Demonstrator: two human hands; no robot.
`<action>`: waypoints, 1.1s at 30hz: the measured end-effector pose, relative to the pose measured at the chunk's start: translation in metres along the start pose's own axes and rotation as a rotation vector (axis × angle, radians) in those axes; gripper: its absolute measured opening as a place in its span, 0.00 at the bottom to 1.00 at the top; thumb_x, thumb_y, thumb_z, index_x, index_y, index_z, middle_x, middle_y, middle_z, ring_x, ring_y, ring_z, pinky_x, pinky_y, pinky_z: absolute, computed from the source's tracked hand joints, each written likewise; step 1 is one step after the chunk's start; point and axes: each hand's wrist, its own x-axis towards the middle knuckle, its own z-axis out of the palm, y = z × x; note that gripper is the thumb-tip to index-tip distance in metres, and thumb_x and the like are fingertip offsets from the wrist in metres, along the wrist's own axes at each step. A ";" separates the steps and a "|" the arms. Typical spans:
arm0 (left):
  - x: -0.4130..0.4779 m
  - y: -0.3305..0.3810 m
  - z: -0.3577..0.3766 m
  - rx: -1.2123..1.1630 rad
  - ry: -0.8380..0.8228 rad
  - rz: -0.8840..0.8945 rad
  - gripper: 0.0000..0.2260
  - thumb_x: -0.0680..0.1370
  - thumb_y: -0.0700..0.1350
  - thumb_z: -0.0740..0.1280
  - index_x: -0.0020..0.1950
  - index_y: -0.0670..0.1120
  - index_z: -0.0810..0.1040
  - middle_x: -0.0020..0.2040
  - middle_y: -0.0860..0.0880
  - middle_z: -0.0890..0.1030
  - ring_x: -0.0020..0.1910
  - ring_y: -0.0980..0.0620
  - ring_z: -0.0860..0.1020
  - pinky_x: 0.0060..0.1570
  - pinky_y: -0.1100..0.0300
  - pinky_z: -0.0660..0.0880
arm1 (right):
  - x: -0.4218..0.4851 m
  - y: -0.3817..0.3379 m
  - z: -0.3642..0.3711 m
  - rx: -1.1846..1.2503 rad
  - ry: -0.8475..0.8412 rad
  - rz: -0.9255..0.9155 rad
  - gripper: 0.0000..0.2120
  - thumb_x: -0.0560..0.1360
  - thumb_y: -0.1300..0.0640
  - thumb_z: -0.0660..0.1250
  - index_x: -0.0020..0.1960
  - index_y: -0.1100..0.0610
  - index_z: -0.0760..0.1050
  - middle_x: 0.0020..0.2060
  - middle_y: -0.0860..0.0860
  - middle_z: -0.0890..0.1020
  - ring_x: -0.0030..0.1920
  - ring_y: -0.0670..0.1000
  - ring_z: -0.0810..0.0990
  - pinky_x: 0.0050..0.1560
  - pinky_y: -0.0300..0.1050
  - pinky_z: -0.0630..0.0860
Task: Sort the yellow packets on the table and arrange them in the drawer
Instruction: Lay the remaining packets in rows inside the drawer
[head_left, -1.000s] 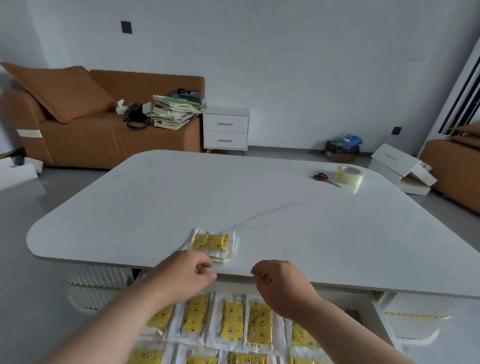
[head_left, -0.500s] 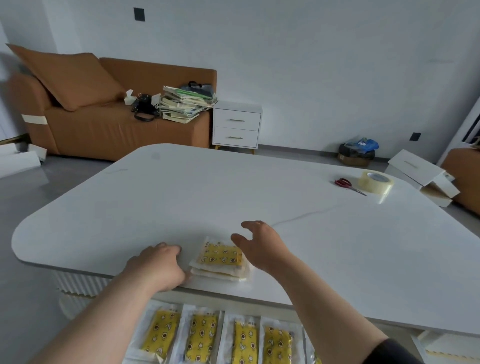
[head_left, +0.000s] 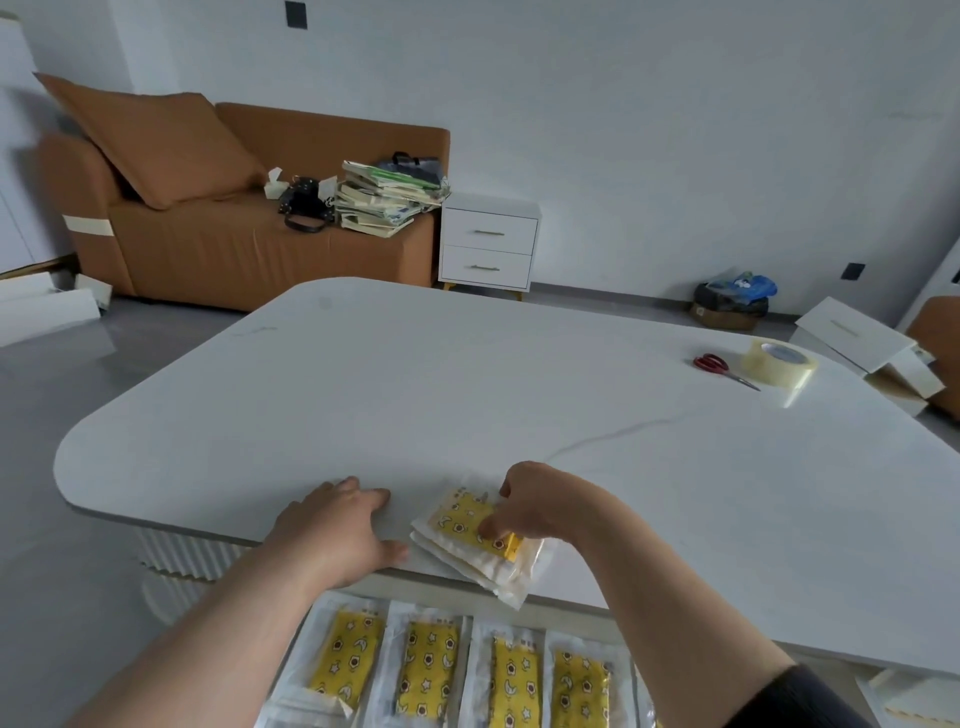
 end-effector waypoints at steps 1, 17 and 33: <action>-0.001 0.001 0.000 0.001 -0.001 -0.001 0.30 0.73 0.66 0.65 0.73 0.57 0.67 0.71 0.49 0.68 0.73 0.48 0.64 0.67 0.53 0.66 | -0.001 0.000 0.001 0.015 -0.013 0.009 0.18 0.69 0.47 0.74 0.52 0.58 0.77 0.46 0.52 0.81 0.41 0.51 0.77 0.39 0.42 0.72; -0.009 0.003 -0.001 0.011 0.007 -0.013 0.31 0.75 0.65 0.63 0.75 0.54 0.64 0.76 0.48 0.63 0.75 0.48 0.61 0.71 0.50 0.60 | -0.012 0.010 0.009 0.483 0.028 0.136 0.22 0.66 0.56 0.78 0.59 0.57 0.77 0.51 0.53 0.83 0.51 0.54 0.82 0.55 0.49 0.80; -0.036 0.043 0.014 -0.338 0.030 0.303 0.11 0.76 0.49 0.71 0.58 0.57 0.80 0.54 0.60 0.79 0.53 0.63 0.76 0.56 0.64 0.73 | -0.124 0.118 -0.008 1.387 0.158 0.266 0.12 0.76 0.72 0.63 0.59 0.68 0.73 0.47 0.67 0.84 0.44 0.65 0.86 0.41 0.58 0.83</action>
